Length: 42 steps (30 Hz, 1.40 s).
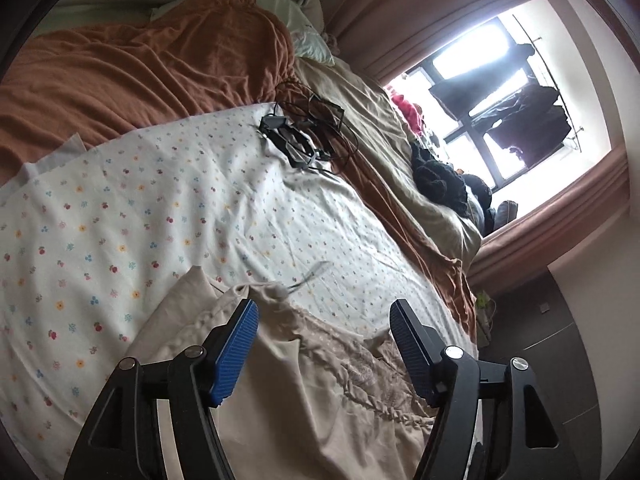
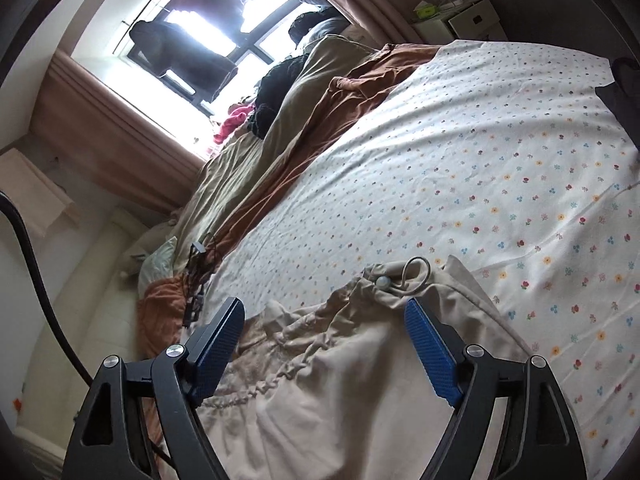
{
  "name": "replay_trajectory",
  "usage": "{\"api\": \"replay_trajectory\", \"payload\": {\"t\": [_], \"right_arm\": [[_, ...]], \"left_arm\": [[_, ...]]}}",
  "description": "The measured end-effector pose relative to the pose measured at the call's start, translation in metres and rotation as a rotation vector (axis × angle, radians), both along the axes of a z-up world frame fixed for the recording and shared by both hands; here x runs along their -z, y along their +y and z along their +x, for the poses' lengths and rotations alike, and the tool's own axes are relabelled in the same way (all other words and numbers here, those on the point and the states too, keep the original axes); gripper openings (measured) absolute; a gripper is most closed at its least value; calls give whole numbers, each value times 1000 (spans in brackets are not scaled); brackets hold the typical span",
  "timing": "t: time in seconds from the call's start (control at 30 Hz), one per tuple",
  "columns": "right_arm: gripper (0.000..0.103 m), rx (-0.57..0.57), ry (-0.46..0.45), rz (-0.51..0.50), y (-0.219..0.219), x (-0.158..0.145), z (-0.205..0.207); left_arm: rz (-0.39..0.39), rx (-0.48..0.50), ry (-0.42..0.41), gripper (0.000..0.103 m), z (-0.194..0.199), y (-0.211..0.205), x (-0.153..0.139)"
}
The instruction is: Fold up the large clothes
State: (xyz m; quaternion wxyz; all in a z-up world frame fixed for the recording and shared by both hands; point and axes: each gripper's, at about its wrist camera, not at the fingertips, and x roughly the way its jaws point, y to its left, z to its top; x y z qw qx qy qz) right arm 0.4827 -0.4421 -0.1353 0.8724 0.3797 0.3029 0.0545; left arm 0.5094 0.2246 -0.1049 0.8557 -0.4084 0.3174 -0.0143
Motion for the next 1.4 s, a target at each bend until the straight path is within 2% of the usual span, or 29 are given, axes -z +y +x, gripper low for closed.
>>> {"api": "replay_trajectory", "payload": {"t": [0.3,0.63,0.73,0.83,0.93,1.0,1.07,1.1,1.17,1.23,1.4], "right_arm": [[83,-68,65,-61,49,-1,-9],[81,-257,109,-146,157,2,7],[76,-291,139,-132,180,8,14],[74,-304,167,-158,201,13,20],[72,-308,198,-184,216,18,27],[71,-303,222,-213,225,23,33],[68,-293,246,-289,236,33,40],[64,-292,269,-327,242,42,43],[55,-324,304,-323,245,60,45],[51,-343,333,-314,247,74,47],[51,-363,335,-363,257,77,59]], "left_arm": [[-17,-76,62,70,-63,24,18],[-31,-167,165,69,-133,53,45],[-9,-172,193,69,-150,55,51],[1,-158,189,68,-162,54,56],[-23,-127,204,68,-166,46,66],[-47,-112,219,68,-166,39,74],[-59,-105,235,68,-167,33,83],[-61,-106,244,67,-167,30,87],[-62,-106,279,48,-167,28,97],[-78,-119,298,45,-169,29,106],[-70,-131,302,36,-176,30,112]]}}
